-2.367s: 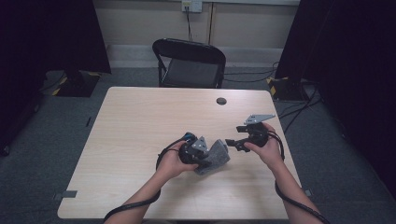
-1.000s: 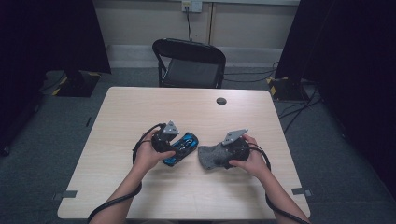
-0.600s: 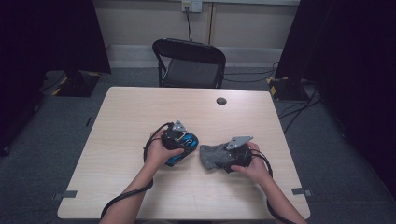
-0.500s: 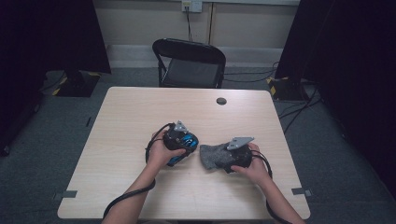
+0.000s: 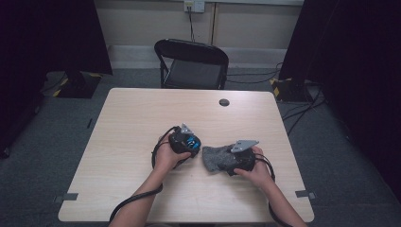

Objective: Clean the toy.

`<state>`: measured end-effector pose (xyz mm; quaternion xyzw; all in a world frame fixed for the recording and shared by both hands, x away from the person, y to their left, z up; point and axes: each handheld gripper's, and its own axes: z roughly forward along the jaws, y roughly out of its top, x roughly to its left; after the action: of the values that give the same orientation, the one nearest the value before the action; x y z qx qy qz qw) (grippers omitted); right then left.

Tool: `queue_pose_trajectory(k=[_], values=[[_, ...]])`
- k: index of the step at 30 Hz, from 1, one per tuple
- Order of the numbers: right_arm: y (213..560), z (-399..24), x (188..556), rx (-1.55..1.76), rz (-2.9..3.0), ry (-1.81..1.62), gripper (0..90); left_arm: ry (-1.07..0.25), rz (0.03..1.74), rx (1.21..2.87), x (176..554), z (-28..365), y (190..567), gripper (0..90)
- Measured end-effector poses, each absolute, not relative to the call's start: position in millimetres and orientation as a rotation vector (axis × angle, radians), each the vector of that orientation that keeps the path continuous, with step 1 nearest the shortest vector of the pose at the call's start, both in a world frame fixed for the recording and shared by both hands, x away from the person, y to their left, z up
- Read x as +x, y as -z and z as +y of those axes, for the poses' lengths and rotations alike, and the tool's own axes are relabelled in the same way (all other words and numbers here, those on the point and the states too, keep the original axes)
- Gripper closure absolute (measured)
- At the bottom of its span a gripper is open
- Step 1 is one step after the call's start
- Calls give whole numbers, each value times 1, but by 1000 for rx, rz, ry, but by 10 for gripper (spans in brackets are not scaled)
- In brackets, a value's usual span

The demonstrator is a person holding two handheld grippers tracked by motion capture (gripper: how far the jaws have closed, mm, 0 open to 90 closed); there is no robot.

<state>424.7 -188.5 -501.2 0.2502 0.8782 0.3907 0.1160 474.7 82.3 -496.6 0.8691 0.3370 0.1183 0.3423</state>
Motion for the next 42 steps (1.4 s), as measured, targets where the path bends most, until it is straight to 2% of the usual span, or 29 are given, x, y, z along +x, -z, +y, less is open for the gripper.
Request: queue_pose_trajectory(k=[19,24,30,35,37,38,40,42], values=[[497,-188,415,786,2533,-1151,178,-267,857,2278,473,87,485,255],[486,-192,413,682,2566,-1184,174,-249,837,2239,467,93,473,255],[480,-202,421,675,2563,-1180,196,-248,799,2212,464,97,453,255],[495,-197,427,708,2619,-1063,224,-246,772,2183,461,100,442,255],[496,-198,428,772,2619,-1090,282,-233,769,2167,460,101,441,255],[495,-199,428,788,2614,-1085,345,-230,764,2168,459,101,441,255],[491,-199,427,817,2617,-1053,593,-227,751,2171,458,100,441,255],[488,-199,428,854,2624,-1026,643,-223,744,2163,457,99,440,255]])
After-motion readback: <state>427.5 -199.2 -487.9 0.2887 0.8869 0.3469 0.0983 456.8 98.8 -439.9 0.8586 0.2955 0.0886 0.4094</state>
